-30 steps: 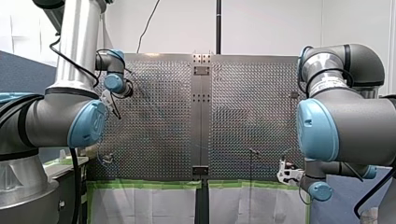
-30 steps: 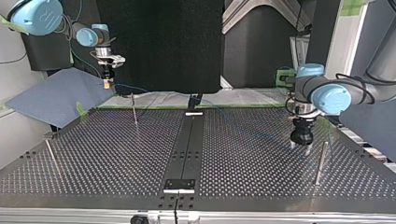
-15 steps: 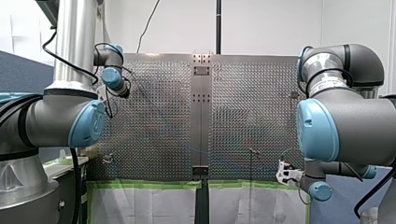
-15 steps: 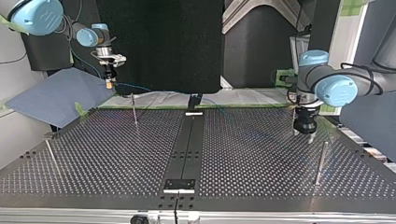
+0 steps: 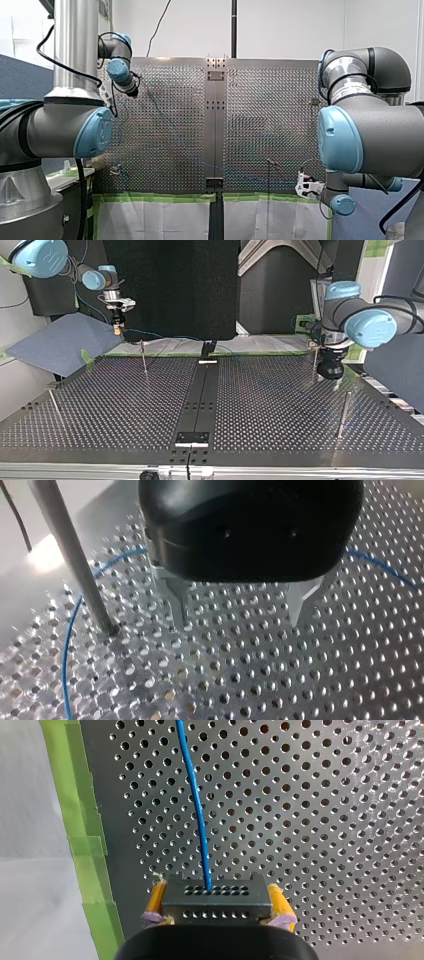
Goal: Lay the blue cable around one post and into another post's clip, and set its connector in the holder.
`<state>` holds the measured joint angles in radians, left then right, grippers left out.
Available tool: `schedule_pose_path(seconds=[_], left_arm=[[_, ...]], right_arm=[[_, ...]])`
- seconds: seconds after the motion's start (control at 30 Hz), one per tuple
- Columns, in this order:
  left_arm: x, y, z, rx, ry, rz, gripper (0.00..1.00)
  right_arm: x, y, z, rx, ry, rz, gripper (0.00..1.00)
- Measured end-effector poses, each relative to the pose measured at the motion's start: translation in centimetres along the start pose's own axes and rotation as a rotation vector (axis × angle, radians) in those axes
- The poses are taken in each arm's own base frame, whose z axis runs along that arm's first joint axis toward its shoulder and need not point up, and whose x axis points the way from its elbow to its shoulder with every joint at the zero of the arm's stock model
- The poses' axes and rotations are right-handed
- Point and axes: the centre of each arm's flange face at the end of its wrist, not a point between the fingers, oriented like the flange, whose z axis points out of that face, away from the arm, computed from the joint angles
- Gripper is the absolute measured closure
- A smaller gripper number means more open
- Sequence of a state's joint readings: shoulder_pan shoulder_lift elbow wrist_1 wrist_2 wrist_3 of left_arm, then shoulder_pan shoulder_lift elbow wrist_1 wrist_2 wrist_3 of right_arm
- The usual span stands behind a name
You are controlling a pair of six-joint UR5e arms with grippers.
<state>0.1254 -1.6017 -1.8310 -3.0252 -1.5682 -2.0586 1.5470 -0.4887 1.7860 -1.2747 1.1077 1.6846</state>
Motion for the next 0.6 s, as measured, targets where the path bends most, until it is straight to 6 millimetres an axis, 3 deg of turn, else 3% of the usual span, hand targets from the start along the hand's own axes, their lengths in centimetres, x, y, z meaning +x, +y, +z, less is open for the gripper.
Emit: schedule_pose_path(seconds=[0.6], left_arm=[[-1.4,0.8,-4.3,0.002,-0.055,-0.065,0.01]], right_arm=[[-0.1,-0.1,-0.1,0.000,-0.011,0.005,1.00]])
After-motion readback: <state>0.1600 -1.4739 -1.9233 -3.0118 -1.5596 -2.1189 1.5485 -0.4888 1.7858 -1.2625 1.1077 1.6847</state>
